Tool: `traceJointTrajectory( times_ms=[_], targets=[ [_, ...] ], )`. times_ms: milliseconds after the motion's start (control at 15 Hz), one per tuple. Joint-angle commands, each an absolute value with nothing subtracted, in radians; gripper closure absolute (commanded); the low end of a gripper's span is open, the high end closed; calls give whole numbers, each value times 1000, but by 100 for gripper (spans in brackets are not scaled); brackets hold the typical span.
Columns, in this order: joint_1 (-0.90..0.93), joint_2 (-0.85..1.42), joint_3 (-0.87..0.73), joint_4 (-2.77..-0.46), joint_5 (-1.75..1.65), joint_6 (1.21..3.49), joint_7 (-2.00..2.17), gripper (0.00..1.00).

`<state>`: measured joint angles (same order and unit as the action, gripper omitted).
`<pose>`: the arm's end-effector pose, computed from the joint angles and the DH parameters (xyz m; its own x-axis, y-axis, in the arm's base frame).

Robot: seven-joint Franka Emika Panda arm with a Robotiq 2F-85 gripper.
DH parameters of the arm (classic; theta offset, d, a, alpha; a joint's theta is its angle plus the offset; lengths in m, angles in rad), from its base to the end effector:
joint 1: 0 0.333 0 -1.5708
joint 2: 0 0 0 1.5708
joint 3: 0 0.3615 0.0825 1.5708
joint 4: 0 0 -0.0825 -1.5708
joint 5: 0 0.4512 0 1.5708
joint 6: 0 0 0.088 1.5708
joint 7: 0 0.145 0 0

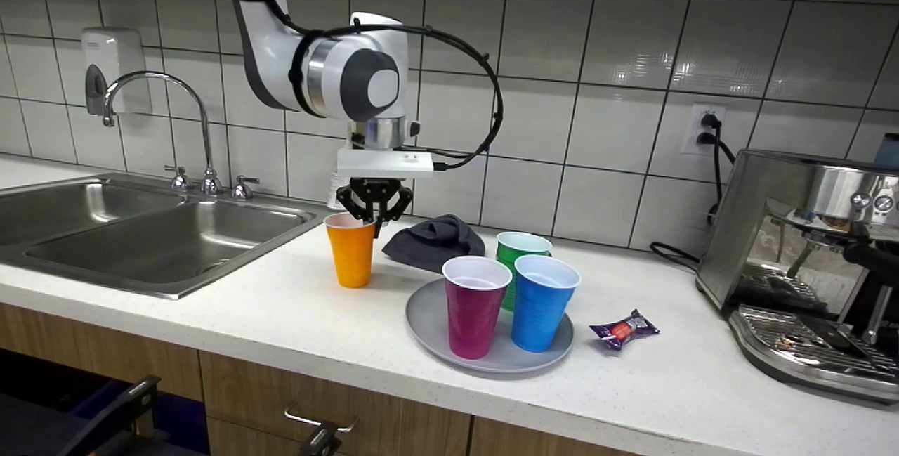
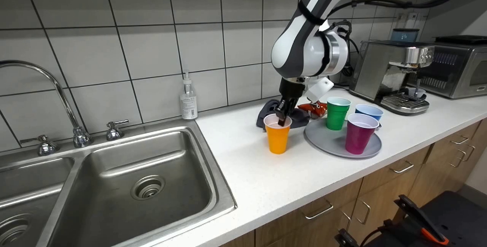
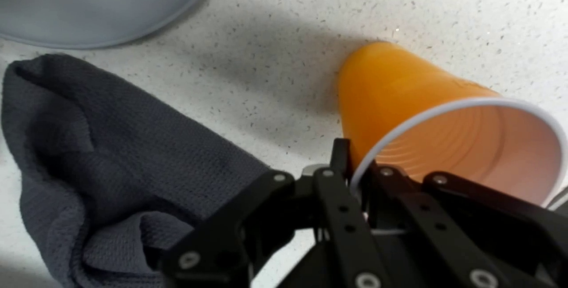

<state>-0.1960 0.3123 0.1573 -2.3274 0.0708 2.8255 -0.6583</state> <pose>0.5923 -0.0223 0.1717 0.8376 0.5101 0.1956 0.5115 -0.8580 0.0473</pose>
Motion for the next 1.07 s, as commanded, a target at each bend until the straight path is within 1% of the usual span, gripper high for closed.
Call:
traceJointTrajectory(
  times_ms=[0, 533, 1000],
  targets=[
    [-238, 281, 191, -2328, 124, 2790, -711, 99],
    [-265, 208, 168, -2338, 224, 2697, -788, 99],
    [-268, 165, 93, -2313, 302, 2579, -947, 99]
  ],
)
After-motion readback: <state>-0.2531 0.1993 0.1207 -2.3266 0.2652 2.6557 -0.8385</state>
